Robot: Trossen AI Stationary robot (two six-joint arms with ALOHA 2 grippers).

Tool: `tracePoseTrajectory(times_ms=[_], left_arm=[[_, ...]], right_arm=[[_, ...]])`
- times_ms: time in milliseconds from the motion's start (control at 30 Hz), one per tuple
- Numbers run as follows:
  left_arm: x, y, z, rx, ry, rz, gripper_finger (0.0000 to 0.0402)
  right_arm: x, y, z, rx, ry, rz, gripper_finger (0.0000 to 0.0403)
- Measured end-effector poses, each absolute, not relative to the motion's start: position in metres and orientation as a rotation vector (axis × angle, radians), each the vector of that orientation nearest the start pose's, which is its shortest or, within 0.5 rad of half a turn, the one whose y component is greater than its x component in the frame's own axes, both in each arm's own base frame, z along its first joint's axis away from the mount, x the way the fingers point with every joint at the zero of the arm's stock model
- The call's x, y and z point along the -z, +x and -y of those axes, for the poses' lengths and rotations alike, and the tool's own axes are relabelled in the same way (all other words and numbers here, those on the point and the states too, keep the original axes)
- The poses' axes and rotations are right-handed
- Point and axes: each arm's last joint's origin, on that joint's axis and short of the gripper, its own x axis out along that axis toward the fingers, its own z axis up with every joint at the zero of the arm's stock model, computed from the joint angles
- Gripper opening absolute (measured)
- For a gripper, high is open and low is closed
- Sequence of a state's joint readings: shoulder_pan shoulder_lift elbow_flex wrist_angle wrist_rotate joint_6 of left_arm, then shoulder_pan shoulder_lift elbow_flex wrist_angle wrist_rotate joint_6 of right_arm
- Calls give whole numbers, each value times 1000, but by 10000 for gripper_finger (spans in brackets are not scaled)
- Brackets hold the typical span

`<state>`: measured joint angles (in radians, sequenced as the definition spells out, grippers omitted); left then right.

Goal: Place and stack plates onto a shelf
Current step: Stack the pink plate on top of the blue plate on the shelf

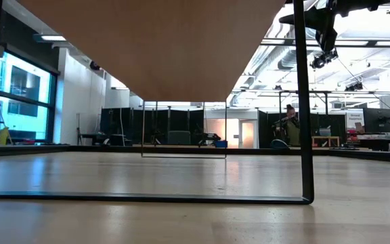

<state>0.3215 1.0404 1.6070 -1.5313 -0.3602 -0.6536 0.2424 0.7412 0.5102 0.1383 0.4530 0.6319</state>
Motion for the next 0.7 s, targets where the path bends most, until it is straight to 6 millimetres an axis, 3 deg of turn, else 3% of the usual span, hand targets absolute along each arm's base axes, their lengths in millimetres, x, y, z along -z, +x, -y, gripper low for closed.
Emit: tracePoseTrajectory(times_ms=[200, 500, 700], left_arm=[[-440, 132, -37, -601, -740, -755, 0], [-422, 197, -18, -470, -668, -860, 0], [-410, 241, 16, -300, -680, -884, 0]], right_arm=[[-275, 169, -29, 231, 598, -18, 135], [-275, 169, -29, 231, 621, -16, 135], [-275, 169, -29, 230, 621, -16, 135]])
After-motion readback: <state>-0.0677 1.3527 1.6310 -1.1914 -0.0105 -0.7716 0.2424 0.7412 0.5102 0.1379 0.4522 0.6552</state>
